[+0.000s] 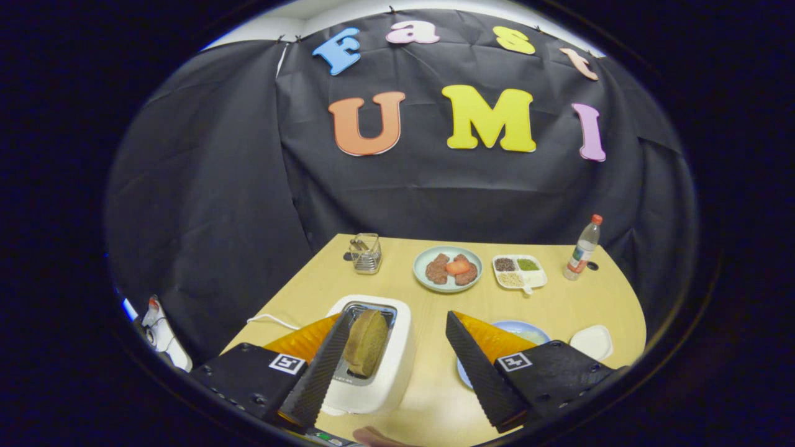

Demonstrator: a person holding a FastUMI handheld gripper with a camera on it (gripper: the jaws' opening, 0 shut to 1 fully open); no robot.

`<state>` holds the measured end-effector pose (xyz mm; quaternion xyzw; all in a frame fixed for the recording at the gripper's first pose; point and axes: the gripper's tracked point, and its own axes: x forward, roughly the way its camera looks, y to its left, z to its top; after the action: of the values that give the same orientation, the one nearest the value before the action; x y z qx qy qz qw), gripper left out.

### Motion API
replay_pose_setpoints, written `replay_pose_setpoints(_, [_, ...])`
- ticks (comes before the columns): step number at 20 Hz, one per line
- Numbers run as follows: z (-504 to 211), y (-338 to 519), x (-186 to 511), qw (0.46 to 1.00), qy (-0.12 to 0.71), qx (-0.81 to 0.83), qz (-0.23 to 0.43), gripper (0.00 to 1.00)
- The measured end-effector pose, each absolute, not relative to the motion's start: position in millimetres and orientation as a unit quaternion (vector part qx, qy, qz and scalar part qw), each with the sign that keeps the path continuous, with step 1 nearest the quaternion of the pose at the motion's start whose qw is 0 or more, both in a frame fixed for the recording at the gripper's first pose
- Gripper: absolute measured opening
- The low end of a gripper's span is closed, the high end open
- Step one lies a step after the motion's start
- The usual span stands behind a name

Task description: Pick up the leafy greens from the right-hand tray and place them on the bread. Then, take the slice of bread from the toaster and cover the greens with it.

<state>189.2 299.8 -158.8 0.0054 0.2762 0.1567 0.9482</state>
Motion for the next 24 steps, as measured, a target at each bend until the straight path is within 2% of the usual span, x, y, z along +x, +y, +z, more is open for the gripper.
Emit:
replay_pose_setpoints(5, [-196, 328, 198, 0.941, 0.311, -0.002, 0.13, 0.95])
replay_pose_setpoints(7, [-204, 331, 202, 0.942, 0.317, -0.007, 0.113, 0.87])
replay_pose_setpoints(9, [-212, 334, 204, 0.939, 0.326, -0.012, 0.105, 0.67])
replay_pose_setpoints(12, [-225, 338, 203, 0.933, 0.348, -0.015, 0.095, 0.58])
replay_pose_setpoints(14, [-235, 340, 204, 0.928, 0.359, -0.021, 0.093, 0.45])
replay_pose_setpoints(16, [-237, 346, 204, 0.928, 0.358, -0.027, 0.098, 0.26])
replay_pose_setpoints(17, [-235, 345, 204, 0.929, 0.354, -0.041, 0.099, 0.21])
replay_pose_setpoints(20, [-232, 340, 203, 0.93, 0.353, -0.054, 0.088, 0.18])
replay_pose_setpoints(21, [-238, 343, 201, 0.929, 0.355, -0.048, 0.09, 0.11])
replay_pose_setpoints(24, [-233, 340, 199, 0.929, 0.355, -0.059, 0.091, 0.11])
